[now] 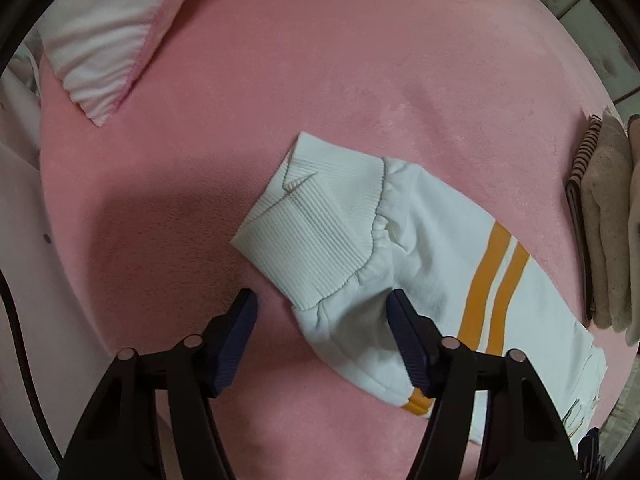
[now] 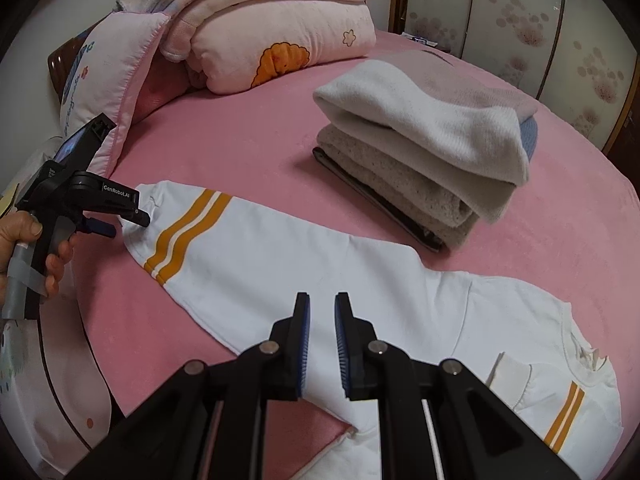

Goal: Fold small clothes
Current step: 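Grasp the striped sleeve cuff with the left gripper, then carry the cuff across the sweatshirt front with the left gripper and release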

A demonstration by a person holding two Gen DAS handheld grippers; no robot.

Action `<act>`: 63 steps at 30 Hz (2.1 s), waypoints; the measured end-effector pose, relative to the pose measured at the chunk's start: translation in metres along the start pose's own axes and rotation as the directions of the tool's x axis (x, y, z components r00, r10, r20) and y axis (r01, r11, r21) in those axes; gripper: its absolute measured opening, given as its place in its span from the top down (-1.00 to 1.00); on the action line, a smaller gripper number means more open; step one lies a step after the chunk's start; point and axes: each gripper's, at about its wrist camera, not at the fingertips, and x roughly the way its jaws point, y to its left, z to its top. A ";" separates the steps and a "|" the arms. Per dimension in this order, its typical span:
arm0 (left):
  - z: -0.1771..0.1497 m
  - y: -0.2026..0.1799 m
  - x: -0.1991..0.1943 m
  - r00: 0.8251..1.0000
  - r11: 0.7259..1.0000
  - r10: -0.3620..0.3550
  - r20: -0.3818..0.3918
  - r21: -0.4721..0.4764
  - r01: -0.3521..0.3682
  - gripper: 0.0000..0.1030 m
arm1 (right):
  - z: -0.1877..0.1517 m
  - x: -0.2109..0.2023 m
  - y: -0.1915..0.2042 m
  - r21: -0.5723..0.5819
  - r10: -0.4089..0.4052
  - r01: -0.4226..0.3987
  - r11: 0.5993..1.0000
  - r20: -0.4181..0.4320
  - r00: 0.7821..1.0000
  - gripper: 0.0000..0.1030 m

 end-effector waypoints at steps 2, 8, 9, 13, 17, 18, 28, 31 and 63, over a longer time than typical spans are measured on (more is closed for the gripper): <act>-0.002 -0.004 0.007 1.000 1.000 0.013 0.006 0.014 -0.013 -0.03 | -0.002 0.004 -0.003 0.004 -0.002 0.002 1.000 -0.007 1.000 0.76; -0.013 -0.029 -0.006 0.994 0.993 0.058 0.091 0.095 -0.067 0.63 | -0.008 0.011 -0.016 0.030 -0.011 0.011 0.999 -0.025 1.000 0.76; -0.016 -0.034 -0.011 0.991 0.991 0.063 0.115 0.107 -0.076 0.65 | -0.010 0.011 -0.019 0.035 -0.015 0.016 0.999 -0.025 1.000 0.76; -0.036 -0.056 -0.043 0.978 0.986 0.036 0.208 0.152 -0.068 0.65 | -0.014 0.004 -0.033 0.049 -0.040 0.040 0.998 -0.018 0.999 0.76; -0.072 -0.094 -0.095 0.954 0.966 -0.061 0.294 0.258 -0.017 0.65 | -0.021 -0.012 -0.054 0.078 -0.061 0.061 0.995 -0.001 0.998 0.76; -0.083 -0.101 -0.111 0.946 0.956 -0.092 0.312 0.292 -0.003 0.65 | -0.024 -0.018 -0.063 0.094 -0.067 0.066 0.993 0.005 0.998 0.76; -0.189 -0.237 -0.207 0.866 0.756 -0.413 0.283 0.637 0.153 0.64 | -0.068 -0.080 -0.141 0.226 -0.142 0.129 0.966 0.043 0.989 0.76; -0.225 -0.282 -0.199 0.863 0.697 -0.456 0.218 0.691 0.194 0.64 | -0.088 -0.096 -0.164 0.252 -0.170 0.155 0.955 0.038 0.985 0.76; -0.363 -0.287 -0.067 0.908 0.674 -0.405 0.106 0.706 0.218 -0.23 | -0.180 -0.091 -0.241 0.337 -0.105 0.112 0.935 -0.037 0.994 0.76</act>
